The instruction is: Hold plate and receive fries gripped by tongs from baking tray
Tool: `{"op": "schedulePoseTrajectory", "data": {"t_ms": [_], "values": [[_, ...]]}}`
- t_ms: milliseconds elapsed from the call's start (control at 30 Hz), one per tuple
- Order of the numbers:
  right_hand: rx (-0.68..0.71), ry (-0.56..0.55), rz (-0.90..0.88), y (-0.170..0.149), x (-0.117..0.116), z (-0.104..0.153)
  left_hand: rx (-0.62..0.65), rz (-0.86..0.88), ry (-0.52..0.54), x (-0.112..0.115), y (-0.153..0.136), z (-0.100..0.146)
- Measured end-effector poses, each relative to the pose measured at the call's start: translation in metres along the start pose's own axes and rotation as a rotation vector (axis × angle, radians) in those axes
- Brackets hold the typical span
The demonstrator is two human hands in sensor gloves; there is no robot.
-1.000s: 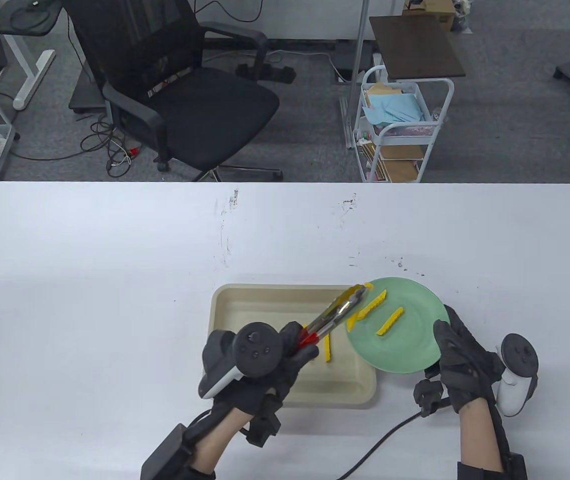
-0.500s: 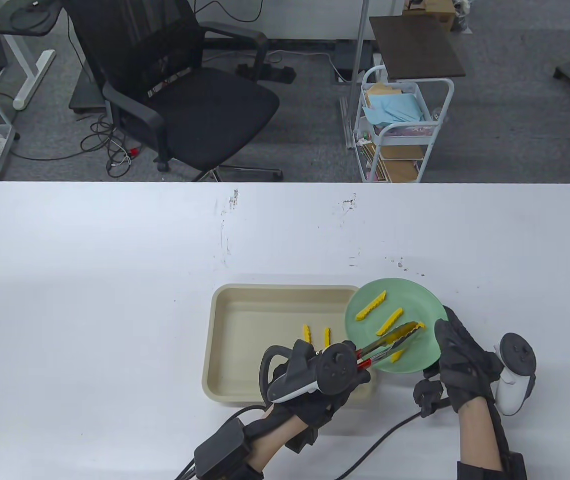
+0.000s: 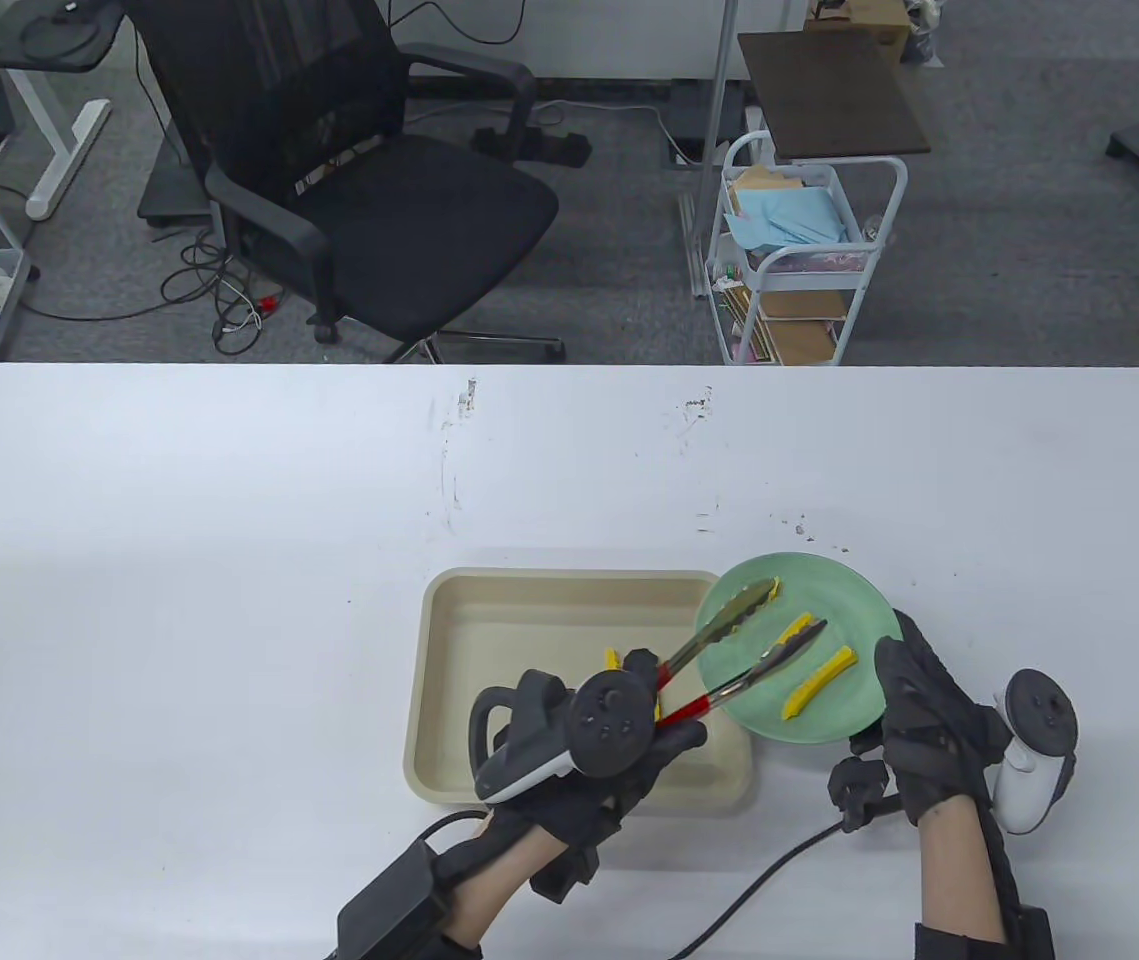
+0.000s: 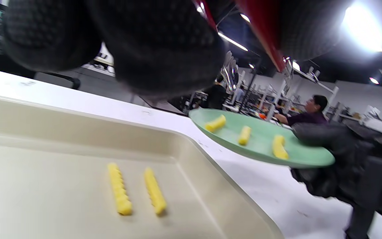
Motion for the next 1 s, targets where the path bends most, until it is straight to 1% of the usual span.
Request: {"op": "schedulePoseTrajectory", "data": {"t_ms": [100,200,267,367,433,500,633,833,1000], "values": [[-0.001,-0.002,-0.006,0.000,0.001,0.000,-0.102,0.017,-0.006,-0.002,-0.032,0.008],[-0.002,-0.007,-0.009,0.000,0.001,0.001,-0.191,-0.018,-0.009,0.004,-0.061,0.015],[-0.004,-0.006,-0.008,-0.001,0.001,0.001,-0.233,-0.043,-0.039,0.011,-0.077,0.020],[-0.009,-0.008,-0.003,-0.001,0.002,0.001,-0.258,-0.072,-0.137,0.029,-0.092,0.028],[-0.012,-0.007,-0.004,-0.001,0.002,0.001,-0.263,-0.081,-0.187,0.039,-0.095,0.032],[-0.016,-0.006,-0.002,-0.001,0.002,0.001,-0.266,-0.098,-0.213,0.046,-0.095,0.034],[-0.017,-0.007,0.002,-0.002,0.002,0.001,-0.265,-0.125,-0.241,0.052,-0.092,0.034],[-0.020,-0.004,0.004,-0.002,0.002,0.000,-0.266,-0.205,-0.231,0.052,-0.084,0.030],[-0.027,-0.007,0.004,-0.003,0.002,0.000,-0.243,-0.281,-0.192,0.051,-0.076,0.027]]}}
Point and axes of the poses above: the tracker on the back of each hand, its own y axis roughly to the thumb side, its own z axis roughly from the fingertips to the wrist, x = y × z, the point moved 2 cm from there along -z, roughly from the wrist to the fingertips, and after that the axes turned 4 degrees about -z, right-handed, at the moved point
